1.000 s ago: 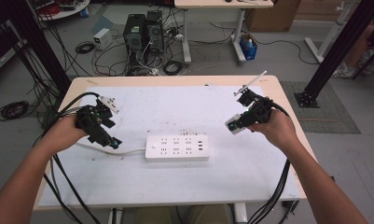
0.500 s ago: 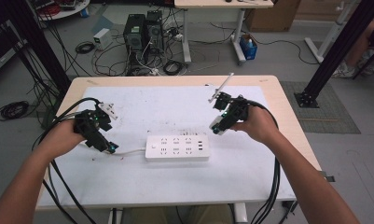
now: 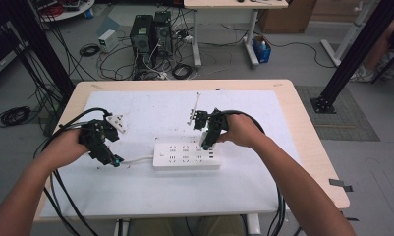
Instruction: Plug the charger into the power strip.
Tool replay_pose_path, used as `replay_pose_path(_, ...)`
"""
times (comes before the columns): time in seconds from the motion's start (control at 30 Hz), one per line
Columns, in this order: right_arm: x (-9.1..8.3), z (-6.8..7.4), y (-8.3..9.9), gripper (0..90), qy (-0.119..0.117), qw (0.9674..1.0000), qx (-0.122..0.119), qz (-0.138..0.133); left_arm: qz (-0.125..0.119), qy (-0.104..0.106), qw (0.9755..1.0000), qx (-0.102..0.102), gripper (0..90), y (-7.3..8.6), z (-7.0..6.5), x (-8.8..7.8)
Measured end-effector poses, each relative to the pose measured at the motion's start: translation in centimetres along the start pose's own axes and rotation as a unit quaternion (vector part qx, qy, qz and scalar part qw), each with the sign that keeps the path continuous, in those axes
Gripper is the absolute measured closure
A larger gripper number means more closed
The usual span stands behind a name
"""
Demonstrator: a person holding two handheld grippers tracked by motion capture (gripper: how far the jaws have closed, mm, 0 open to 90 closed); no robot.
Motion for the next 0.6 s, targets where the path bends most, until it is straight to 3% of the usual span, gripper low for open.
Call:
replay_pose_path(0.33, 2.4, -0.4, -1.7, 62.1, -0.017, 0.9990, -0.033, 0.027, -0.002, 0.000, 1.0000, 0.010, 20.9, 0.1, 0.2, 0.2)
replay_pose_path(0.6, 3.2, -1.0, -1.8, 62.2, -0.001, 0.9969, -0.055, 0.057, 0.001, 0.002, 0.9999, 0.010, 20.9, 0.2, 0.4, 0.6)
Point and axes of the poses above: each handheld gripper's, and its own axes: x roughly forward along the jaws, y roughly out of its underside, z roughly to its left, the point moved 9 cm from there along x, roughly forward along the jaws, and after that the axes turned 13 degrees about -y, right-handed, at the moved point
